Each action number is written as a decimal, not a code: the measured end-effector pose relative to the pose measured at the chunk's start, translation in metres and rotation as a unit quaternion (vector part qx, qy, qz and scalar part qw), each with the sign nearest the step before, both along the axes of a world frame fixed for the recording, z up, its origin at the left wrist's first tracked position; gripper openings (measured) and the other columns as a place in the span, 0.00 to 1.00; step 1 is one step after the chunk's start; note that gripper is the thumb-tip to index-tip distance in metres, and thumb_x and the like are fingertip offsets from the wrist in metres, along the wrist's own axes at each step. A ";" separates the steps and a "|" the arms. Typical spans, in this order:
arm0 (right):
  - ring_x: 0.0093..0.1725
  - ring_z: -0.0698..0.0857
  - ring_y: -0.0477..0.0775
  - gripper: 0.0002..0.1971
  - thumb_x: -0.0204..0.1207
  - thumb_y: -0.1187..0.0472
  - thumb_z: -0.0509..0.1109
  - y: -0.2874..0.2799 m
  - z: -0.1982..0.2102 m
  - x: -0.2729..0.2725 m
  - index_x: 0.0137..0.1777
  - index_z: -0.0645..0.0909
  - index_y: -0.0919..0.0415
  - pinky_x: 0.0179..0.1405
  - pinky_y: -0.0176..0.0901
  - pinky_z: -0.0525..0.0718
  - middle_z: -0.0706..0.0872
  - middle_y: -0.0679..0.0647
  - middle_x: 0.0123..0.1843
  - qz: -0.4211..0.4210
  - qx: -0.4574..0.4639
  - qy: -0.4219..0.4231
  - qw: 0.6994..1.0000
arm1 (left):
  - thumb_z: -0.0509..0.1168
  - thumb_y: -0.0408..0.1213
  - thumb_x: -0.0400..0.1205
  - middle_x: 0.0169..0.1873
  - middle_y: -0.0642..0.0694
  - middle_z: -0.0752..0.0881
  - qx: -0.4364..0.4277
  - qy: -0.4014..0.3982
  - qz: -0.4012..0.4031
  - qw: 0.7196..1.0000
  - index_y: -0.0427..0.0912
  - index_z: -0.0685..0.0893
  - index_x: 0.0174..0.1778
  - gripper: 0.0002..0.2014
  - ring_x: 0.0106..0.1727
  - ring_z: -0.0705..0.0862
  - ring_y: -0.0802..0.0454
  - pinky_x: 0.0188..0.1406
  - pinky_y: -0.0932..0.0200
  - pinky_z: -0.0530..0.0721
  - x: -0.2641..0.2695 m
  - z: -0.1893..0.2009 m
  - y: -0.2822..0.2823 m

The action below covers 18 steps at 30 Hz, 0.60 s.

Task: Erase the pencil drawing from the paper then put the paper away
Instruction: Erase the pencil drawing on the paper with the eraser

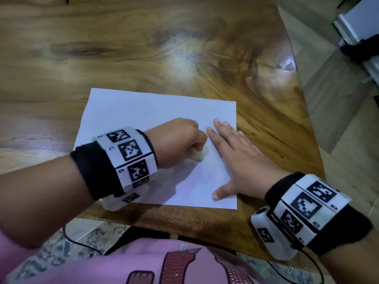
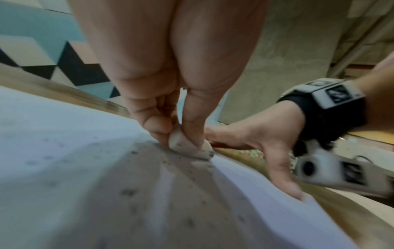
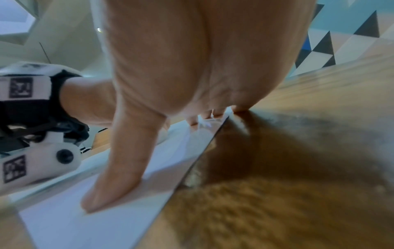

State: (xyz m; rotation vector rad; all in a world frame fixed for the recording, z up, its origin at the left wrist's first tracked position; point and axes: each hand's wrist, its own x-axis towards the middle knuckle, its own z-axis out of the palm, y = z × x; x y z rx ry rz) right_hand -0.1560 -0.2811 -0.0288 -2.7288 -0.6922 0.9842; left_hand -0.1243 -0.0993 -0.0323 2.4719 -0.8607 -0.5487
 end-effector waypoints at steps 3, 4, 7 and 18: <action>0.73 0.22 0.37 0.71 0.54 0.36 0.80 0.000 0.000 0.000 0.79 0.24 0.51 0.77 0.39 0.29 0.18 0.38 0.73 -0.007 -0.001 -0.001 1.000 | 0.62 0.37 0.75 0.33 0.52 0.77 0.004 0.100 -0.029 0.995 0.41 0.82 0.36 0.06 0.38 0.78 0.47 0.35 0.62 0.69 -0.022 -0.004 0.012; 0.73 0.22 0.36 0.72 0.54 0.36 0.80 0.000 -0.001 0.000 0.79 0.24 0.52 0.77 0.39 0.29 0.18 0.38 0.73 -0.008 -0.002 -0.002 1.000 | 0.62 0.37 0.75 0.33 0.54 0.76 0.009 0.141 -0.031 0.989 0.40 0.83 0.38 0.06 0.38 0.78 0.48 0.35 0.64 0.70 -0.029 -0.005 0.015; 0.73 0.22 0.37 0.72 0.54 0.37 0.81 0.001 -0.001 0.000 0.79 0.24 0.53 0.76 0.38 0.28 0.19 0.40 0.75 -0.010 -0.001 -0.004 1.000 | 0.62 0.38 0.73 0.36 0.48 0.81 0.001 0.079 -0.063 0.995 0.40 0.83 0.35 0.07 0.37 0.78 0.50 0.38 0.62 0.71 -0.021 -0.004 0.005; 0.74 0.22 0.37 0.72 0.54 0.36 0.80 0.000 -0.002 0.001 0.79 0.24 0.52 0.76 0.37 0.28 0.19 0.38 0.74 -0.017 0.010 -0.006 1.000 | 0.59 0.39 0.74 0.40 0.43 0.81 0.015 0.089 -0.117 0.989 0.41 0.82 0.37 0.08 0.39 0.81 0.45 0.40 0.52 0.79 -0.038 0.002 -0.003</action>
